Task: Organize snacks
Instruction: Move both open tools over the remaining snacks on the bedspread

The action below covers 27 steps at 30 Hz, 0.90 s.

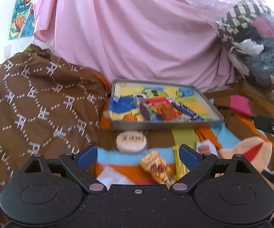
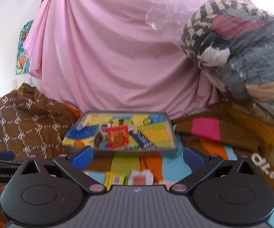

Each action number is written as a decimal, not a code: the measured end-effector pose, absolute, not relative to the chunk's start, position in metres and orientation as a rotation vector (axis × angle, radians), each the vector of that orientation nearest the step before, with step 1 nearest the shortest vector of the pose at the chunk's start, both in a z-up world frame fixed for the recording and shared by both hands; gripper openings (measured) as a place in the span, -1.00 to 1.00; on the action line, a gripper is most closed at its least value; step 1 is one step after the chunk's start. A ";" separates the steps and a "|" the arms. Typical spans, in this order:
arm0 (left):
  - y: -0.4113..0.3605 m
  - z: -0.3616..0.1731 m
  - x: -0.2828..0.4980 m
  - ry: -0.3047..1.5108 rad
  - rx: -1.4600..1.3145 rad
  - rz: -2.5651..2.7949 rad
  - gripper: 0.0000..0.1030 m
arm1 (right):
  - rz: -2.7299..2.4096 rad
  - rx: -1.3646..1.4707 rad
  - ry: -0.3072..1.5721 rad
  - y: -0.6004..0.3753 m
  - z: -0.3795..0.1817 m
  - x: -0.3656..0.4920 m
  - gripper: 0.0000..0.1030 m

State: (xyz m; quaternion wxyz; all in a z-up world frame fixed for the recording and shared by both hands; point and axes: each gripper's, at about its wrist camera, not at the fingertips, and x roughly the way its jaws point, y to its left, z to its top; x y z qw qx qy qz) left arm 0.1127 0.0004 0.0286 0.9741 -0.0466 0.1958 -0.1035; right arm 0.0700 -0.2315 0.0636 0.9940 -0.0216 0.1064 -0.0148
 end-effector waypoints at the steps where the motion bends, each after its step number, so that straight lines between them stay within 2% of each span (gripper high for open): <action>1: 0.002 0.026 0.108 0.403 -0.091 -0.212 0.81 | -0.029 -0.038 0.225 -0.231 0.060 0.064 1.00; 11: 0.011 0.008 0.066 0.507 -0.007 -0.198 0.81 | -0.028 -0.014 0.362 -0.217 0.028 0.032 1.00; 27: 0.023 -0.018 0.055 0.654 0.047 -0.162 0.81 | 0.072 -0.031 0.525 -0.203 -0.007 0.021 1.00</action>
